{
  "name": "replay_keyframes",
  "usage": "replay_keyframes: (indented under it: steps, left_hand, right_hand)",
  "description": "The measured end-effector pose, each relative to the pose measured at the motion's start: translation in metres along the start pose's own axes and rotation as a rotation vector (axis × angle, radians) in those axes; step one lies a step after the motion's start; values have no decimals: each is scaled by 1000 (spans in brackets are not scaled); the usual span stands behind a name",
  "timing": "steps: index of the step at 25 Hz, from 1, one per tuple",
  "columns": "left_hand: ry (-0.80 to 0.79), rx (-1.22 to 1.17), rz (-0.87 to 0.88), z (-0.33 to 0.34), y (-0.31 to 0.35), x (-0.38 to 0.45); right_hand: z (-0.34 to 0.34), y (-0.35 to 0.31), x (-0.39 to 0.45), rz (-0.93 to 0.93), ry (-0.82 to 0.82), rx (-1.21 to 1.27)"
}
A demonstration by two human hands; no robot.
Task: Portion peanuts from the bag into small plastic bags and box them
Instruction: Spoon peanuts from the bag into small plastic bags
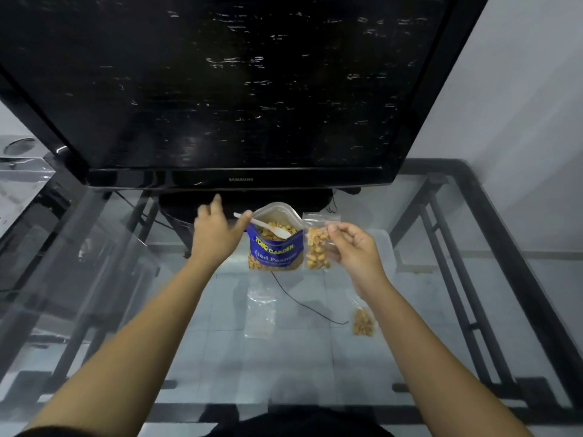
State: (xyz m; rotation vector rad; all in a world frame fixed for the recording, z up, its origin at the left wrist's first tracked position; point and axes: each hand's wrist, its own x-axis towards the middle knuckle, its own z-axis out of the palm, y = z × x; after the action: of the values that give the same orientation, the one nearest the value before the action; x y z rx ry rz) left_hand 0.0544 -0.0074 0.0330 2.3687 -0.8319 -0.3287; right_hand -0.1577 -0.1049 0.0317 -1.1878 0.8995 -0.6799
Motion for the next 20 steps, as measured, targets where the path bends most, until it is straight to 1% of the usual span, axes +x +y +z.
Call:
replay_keyframes:
  steps: [1,2,3,4,5,6,7,9,11,13,16,18,20]
  left_hand:
    - [87,-27,53,3,0,-7]
    - [125,-105,118,8,3,-19]
    - [61,-228,153,15,8,-36]
    - [-102,-360,139,24,15,-56]
    - [-300,-493,96,36,21,-76]
    - [-443,-597,53,49,24,-91]
    - [-511,-655,22,62,26,-100]
    - [-519,-679,-51,86,22,-110]
    - [-507,-688,-147,100,17,-115]
    - [-536,-668,-197,115,13,-124]
    - [-578,-610,-277,139,9,-137]
    - [-548,-536,-299,156,8,-141]
    - [-495,-421,-259,170,8,-143]
  right_hand:
    - [-4,3,-3,6,-1,-7]
    - [-7,6,-6,15,-3,-6]
    - [-9,9,-10,28,-2,5]
    - [-10,13,-12,47,0,24]
    - [-12,17,-15,66,0,42]
    - [-13,22,-16,90,-4,59]
    - [-15,28,-17,118,-4,54]
    - [-28,45,-17,163,21,-9]
    - [-46,63,-16,177,57,-145]
    - [-65,80,-16,156,75,-392]
    - [-83,96,-14,115,50,-768]
    - [-88,102,-12,134,71,-944]
    - [-89,108,-9,140,148,-1018]
